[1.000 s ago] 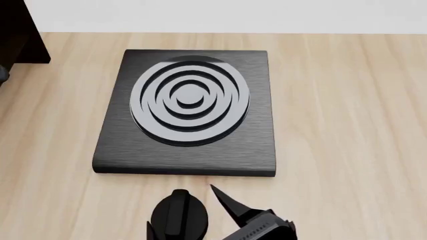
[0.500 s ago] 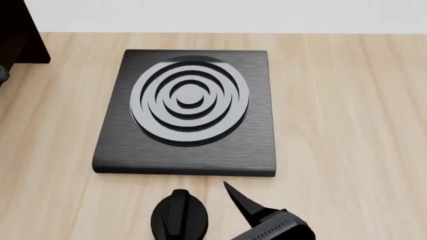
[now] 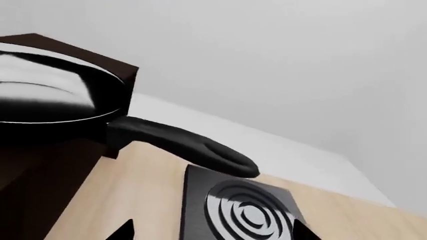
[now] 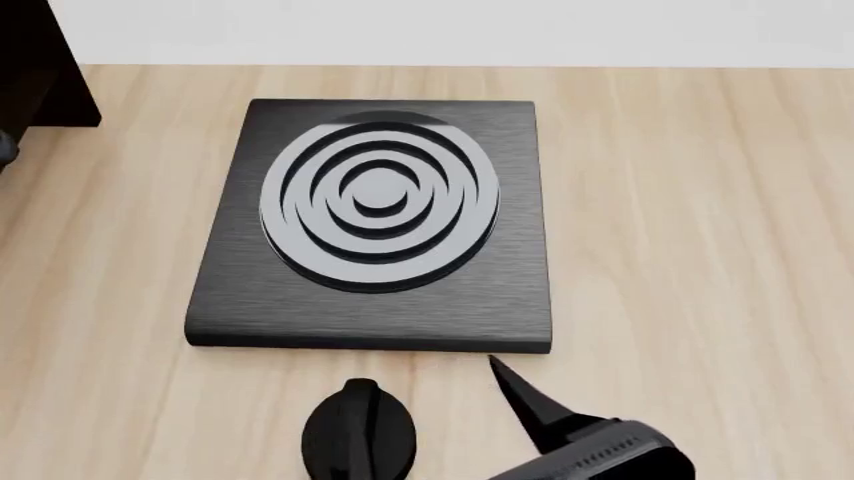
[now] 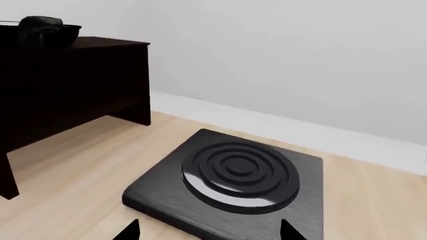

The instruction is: Put the frying pan on the cabinet shelf.

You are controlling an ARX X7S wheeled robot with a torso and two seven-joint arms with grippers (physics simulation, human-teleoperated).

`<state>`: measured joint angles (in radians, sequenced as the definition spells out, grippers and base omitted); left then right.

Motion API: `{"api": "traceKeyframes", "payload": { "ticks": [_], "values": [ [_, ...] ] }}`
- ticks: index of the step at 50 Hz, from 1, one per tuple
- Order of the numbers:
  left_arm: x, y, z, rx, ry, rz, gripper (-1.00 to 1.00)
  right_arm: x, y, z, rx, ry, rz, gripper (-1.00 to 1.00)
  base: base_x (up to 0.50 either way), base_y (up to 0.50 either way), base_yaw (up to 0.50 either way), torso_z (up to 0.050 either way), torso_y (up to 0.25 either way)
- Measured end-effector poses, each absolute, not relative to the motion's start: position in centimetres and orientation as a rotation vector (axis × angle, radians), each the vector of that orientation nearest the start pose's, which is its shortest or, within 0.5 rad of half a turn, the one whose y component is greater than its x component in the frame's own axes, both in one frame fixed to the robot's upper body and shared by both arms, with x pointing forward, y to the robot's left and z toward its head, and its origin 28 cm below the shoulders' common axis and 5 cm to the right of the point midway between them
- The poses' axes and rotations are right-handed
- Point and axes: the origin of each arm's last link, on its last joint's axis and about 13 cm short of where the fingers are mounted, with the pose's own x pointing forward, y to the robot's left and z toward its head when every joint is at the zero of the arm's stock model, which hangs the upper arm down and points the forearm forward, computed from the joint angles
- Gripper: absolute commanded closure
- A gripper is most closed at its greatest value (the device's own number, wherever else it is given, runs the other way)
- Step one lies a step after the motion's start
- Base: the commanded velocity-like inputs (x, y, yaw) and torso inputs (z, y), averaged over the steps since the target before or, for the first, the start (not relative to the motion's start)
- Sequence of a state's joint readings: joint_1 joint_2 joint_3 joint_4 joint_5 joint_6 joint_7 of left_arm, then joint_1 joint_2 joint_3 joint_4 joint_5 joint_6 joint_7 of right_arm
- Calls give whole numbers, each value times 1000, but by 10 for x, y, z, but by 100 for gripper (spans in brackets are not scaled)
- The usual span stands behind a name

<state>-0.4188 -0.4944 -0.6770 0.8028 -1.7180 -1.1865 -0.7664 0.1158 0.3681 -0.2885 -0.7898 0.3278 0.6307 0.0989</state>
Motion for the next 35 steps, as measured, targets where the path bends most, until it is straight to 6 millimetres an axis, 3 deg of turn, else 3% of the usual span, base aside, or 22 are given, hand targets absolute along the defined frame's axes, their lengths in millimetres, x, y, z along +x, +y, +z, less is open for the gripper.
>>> {"api": "traceKeyframes", "payload": {
  "ticks": [16,35],
  "values": [
    [145,272,236,-236,-134,-79,-100,183,-90,137,-90,-137,388,-100,0,0,0,0,0],
    [142,269,232,-75,-189,-12,-100,185,-96,134,-16,-115,329,-100,0,0,0,0,0]
  ]
}}
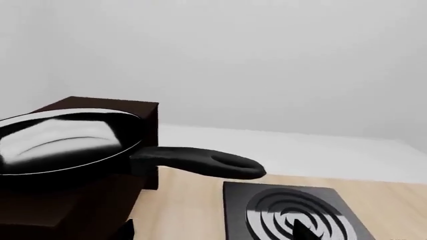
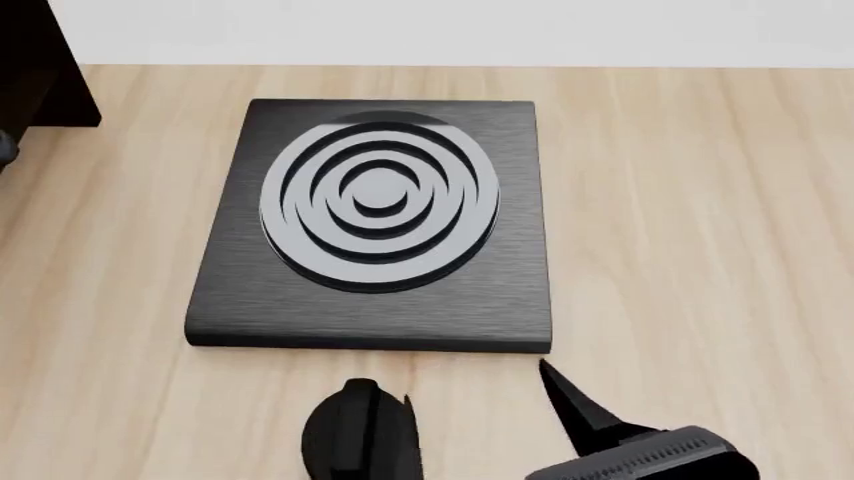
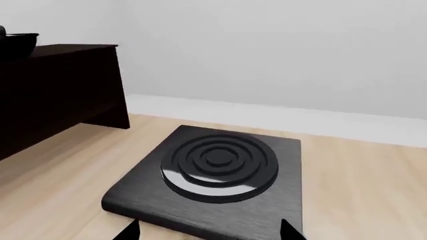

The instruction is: Put the frying pan on the cabinet shelf.

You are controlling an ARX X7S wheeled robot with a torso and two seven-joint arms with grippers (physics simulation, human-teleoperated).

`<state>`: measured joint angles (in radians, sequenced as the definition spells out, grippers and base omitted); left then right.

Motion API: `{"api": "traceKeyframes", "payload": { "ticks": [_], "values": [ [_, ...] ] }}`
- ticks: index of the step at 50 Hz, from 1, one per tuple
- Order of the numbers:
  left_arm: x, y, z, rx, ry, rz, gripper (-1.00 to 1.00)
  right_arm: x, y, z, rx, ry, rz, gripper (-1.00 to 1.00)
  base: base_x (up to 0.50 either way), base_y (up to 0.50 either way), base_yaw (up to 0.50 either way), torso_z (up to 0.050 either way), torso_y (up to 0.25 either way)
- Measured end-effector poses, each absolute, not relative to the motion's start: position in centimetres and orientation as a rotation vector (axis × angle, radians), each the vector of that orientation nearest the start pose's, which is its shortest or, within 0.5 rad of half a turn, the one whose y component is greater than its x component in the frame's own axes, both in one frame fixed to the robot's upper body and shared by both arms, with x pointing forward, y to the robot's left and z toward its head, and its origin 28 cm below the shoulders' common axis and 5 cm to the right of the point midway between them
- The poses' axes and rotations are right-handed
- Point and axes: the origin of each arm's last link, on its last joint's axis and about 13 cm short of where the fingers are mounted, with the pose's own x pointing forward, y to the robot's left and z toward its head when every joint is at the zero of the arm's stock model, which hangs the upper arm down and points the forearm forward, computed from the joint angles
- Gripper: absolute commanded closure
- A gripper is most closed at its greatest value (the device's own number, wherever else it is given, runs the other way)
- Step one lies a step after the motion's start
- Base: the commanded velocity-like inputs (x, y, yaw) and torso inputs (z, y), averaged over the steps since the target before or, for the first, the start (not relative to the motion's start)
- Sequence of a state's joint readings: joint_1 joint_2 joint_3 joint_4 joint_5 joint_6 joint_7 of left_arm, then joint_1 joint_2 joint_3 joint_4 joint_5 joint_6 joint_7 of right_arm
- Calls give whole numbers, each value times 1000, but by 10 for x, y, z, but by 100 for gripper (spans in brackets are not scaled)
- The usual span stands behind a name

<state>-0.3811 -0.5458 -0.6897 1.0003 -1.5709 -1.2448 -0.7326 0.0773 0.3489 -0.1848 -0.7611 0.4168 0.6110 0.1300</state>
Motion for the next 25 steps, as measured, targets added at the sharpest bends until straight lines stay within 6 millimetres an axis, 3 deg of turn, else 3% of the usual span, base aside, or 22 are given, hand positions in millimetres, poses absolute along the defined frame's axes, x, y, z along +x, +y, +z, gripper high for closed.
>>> {"api": "traceKeyframes", "payload": {
  "ticks": [25],
  "values": [
    [140,259,234,-21,-173,-24,-100,189,-114,132,28,-131,107,-100,0,0,0,0,0]
  ]
}}
